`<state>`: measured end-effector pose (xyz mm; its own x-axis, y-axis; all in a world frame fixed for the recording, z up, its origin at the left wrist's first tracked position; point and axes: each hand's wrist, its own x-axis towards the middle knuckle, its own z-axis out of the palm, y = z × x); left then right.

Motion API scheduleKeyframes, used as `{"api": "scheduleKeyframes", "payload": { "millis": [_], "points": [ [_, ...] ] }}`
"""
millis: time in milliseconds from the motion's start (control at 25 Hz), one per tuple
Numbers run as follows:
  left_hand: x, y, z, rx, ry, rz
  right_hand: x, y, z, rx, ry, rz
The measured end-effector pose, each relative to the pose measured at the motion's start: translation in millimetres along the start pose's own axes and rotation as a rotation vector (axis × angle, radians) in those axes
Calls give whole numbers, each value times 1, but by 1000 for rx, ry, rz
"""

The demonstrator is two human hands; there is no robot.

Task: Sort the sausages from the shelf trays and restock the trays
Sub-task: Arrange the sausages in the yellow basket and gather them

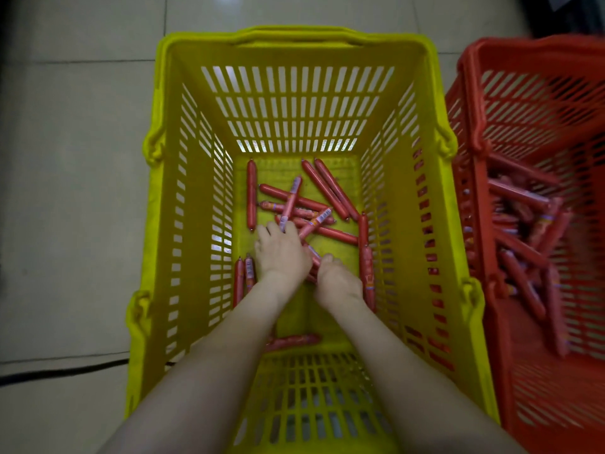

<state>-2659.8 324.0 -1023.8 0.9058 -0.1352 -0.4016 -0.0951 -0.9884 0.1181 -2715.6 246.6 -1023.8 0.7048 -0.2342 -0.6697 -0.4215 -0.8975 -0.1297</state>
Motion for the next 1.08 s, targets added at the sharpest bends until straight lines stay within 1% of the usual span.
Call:
{"api": "scheduleKeyframes", "payload": {
  "millis": [80, 160, 240, 280, 320, 360, 440, 480, 520, 600, 680, 760, 840, 920, 1000, 1080],
  "points": [
    [5, 1, -6, -36, -8, -42, 0, 6, -17, 71, -37, 59],
    [9, 1, -11, -68, -56, -71, 1, 14, -33, 112, -57, 107],
    [7, -1, -14, -58, -118, -115, 0, 22, -42, 174, -33, 166],
    [4, -2, -15, -19, -125, -120, -1, 24, -42, 175, 15, 181],
    [1, -4, -14, 15, -103, -110, -4, 24, -40, 125, 83, 151],
    [0, -6, -11, 23, -77, -82, -5, 22, -35, 46, 151, 73],
    [3, -10, -5, -36, -21, 22, -1, 14, -20, -65, 222, -141],
    [7, -10, -3, -107, -14, 43, 3, 8, -13, -101, 222, -210],
    [12, -10, -1, -184, -20, 26, 7, 4, -7, -132, 234, -237],
    [21, -11, 0, -289, -82, -54, 11, 0, 0, -141, 307, -202],
    [25, -14, 0, -359, -159, -117, 9, 2, 6, -90, 371, -175],
    [23, -20, 4, -499, -172, -222, 9, 7, 9, -44, 369, -188],
    [16, -23, 9, -690, -154, -331, 13, 8, 7, -17, 327, -168],
    [8, -24, 15, -978, -140, -382, 17, 6, 1, -37, 309, -148],
    [-3, -22, 13, -1244, -185, -391, 19, 4, -3, -40, 292, -129],
    [-12, -18, 5, -1423, -274, -383, 20, 5, -3, -43, 304, -102]
  ]
}}
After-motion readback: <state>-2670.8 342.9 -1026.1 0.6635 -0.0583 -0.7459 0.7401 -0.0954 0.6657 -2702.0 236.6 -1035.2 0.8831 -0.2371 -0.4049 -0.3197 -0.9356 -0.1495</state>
